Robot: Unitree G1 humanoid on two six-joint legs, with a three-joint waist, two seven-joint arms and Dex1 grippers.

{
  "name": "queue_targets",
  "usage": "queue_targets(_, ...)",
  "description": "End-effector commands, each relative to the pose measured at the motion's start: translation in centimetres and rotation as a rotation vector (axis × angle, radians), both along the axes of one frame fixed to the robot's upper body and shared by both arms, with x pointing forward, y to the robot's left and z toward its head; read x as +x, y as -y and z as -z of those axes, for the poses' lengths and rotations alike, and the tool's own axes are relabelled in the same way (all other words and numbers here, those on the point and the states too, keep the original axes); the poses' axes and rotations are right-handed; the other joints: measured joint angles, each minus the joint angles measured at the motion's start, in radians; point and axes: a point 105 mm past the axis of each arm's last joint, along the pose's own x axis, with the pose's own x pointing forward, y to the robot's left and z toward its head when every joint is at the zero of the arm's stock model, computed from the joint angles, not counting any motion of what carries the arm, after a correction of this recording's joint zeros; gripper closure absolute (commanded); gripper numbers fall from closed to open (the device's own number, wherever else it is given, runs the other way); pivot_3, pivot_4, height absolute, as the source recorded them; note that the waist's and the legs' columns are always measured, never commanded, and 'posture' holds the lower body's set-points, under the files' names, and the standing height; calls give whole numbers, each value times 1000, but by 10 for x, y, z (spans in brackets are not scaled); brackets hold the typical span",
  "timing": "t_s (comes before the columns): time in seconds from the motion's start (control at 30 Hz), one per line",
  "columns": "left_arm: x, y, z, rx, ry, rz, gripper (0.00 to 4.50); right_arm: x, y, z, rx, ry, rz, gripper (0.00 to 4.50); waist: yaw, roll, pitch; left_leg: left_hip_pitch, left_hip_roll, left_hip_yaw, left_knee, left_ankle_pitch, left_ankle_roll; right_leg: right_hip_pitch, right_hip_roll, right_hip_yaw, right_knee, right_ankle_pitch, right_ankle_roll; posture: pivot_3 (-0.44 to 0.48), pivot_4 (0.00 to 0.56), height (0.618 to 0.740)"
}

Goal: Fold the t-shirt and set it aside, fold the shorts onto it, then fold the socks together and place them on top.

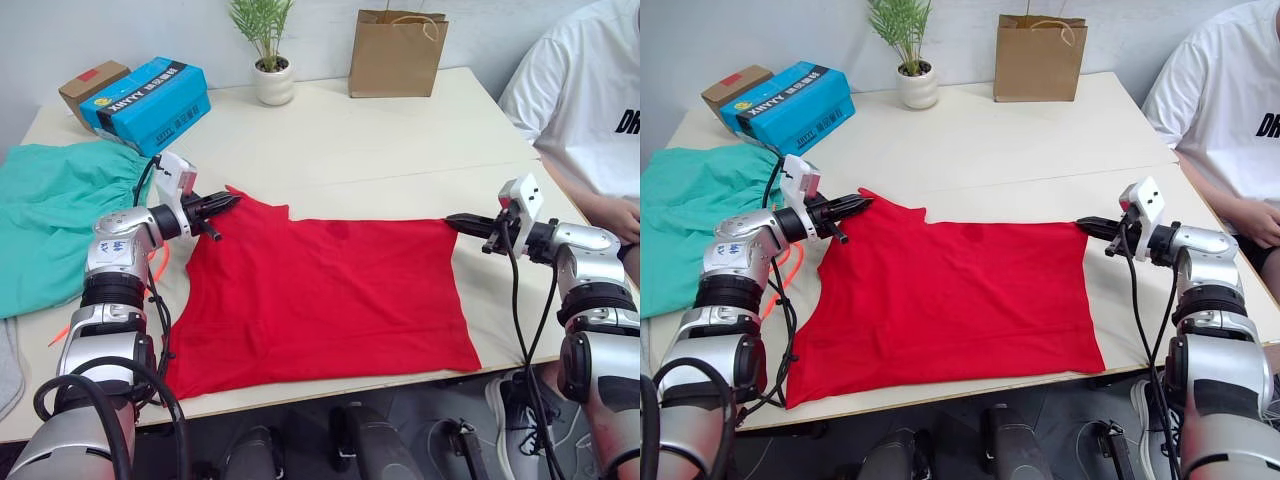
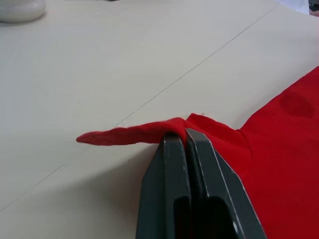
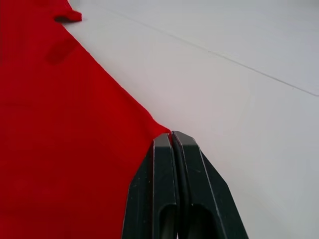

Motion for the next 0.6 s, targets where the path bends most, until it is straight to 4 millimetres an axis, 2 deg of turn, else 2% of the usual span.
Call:
queue_targets(0.03,-8,-9,-21,-6,93,-1,4479,-8,9,-14,5,84,-4,4500,2,0,0,0,0,0,0,0,0,0,0,0,0,0,0,0,150,740)
queue_targets(0.17,-19,-13,-13,-11,92,17,4479,-15,12,-12,52,115,17,4500,1,0,0,0,0,-1,0,0,0,1,0,0,0,0,0,0,150,740)
queue_targets(0.4,-31,-12,0,-11,68,16,4479,-31,6,7,66,87,-3,4500,4,0,0,1,0,-2,1,0,0,2,0,0,0,0,0,0,150,740)
queue_targets(0.6,-41,-11,19,54,36,27,4479,-35,3,33,22,23,39,4500,4,0,0,2,0,-2,1,0,0,3,0,0,0,0,0,0,150,740)
